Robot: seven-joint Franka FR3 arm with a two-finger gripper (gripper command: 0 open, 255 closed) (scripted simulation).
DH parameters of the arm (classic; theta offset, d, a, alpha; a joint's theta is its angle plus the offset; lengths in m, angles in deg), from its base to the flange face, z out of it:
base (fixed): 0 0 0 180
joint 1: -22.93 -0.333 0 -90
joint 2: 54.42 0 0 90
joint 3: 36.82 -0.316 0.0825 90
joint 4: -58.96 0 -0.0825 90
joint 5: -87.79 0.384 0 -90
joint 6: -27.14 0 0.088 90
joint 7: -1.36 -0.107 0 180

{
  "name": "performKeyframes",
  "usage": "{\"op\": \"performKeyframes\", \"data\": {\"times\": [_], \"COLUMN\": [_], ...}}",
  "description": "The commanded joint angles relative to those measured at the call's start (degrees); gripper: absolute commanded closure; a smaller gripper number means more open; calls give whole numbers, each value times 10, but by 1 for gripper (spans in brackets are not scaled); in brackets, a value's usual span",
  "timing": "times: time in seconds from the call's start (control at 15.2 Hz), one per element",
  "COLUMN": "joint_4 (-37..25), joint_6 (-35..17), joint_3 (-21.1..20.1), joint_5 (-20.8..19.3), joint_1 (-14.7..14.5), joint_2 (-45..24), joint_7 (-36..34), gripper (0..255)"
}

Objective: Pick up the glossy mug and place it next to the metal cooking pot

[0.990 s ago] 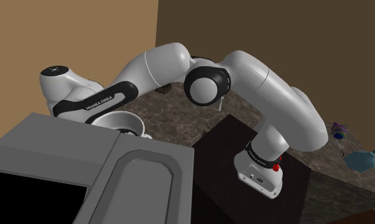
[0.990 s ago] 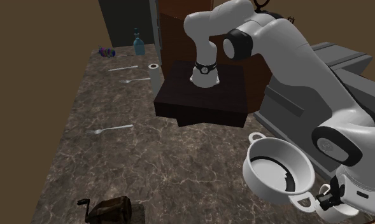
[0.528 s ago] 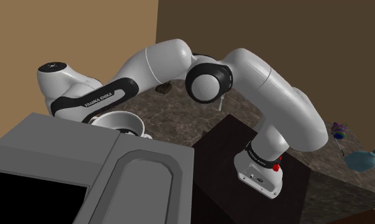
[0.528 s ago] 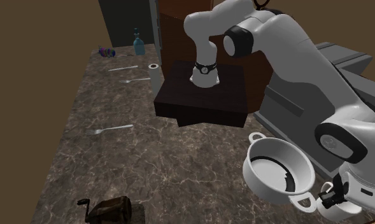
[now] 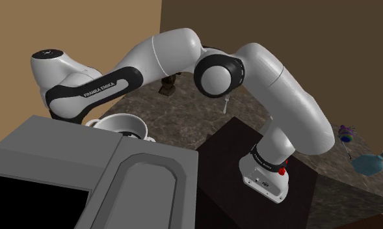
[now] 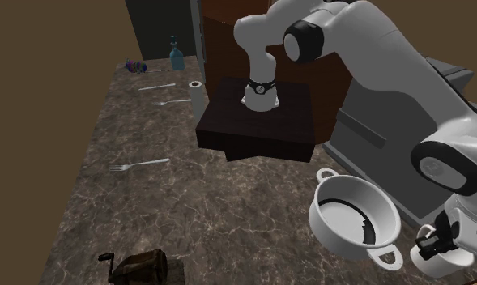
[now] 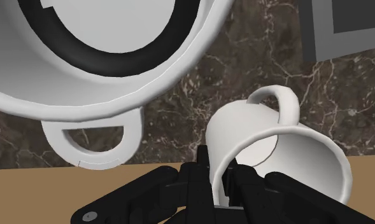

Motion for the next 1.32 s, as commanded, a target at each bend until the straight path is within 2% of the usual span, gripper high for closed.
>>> {"op": "performKeyframes", "data": {"times": [0.0, 1.25], "joint_4": [4, -3], "joint_6": [7, 92], "joint_3": [-1, -13], "joint_5": [1, 12], "joint_1": [1, 7], "joint_2": [10, 90], "joint_7": [0, 2], "gripper": [255, 255]}}
